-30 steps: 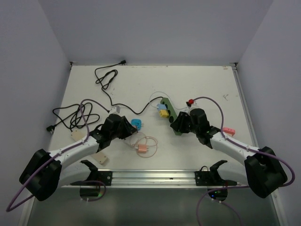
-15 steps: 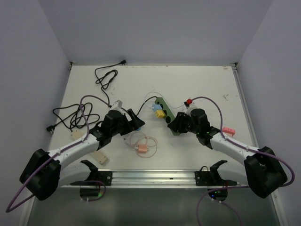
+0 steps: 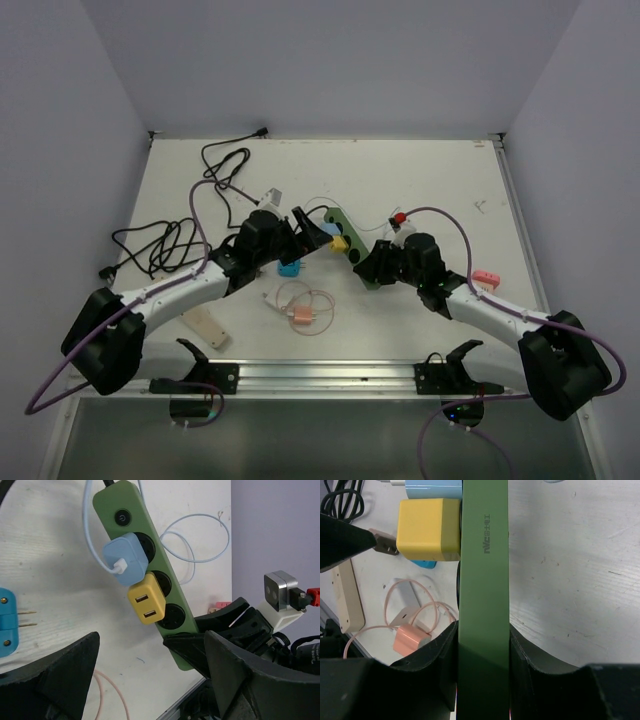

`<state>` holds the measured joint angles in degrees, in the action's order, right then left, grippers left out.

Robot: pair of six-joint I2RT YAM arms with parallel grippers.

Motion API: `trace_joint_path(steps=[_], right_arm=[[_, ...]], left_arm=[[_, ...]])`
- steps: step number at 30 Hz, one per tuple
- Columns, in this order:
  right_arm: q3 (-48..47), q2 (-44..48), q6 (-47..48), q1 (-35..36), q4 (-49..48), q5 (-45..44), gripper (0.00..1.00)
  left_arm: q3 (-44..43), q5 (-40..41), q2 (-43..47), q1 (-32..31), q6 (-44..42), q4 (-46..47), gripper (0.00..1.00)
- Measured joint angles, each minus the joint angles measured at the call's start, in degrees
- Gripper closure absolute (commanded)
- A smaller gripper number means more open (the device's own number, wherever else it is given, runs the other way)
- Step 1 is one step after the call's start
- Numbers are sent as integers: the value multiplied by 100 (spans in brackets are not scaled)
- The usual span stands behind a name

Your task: Pull the plug off the socket

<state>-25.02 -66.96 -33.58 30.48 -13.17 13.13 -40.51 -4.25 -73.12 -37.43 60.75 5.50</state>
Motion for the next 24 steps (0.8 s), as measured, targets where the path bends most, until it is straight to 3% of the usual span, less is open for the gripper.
trace_joint_path(steps=[10,13,14,18,24], right_arm=[[0,39,0,107,-122,-7,100],[0,39,0,160,-136,-9,100],[0,39,2,177,-140,-9,100],[0,39,2,210,-160,-24,100],[7,39,-11,210,-223,-66,100]], left_arm=[[-686,142,-1292,-442,387,195,28],[-791,210,-1547,-450,483,232,41],[-802,236,-1596,-452,494,254,50],[-802,411,-1639,-461,603,256,62],[-778,501,-1617,-472,763,474,91]])
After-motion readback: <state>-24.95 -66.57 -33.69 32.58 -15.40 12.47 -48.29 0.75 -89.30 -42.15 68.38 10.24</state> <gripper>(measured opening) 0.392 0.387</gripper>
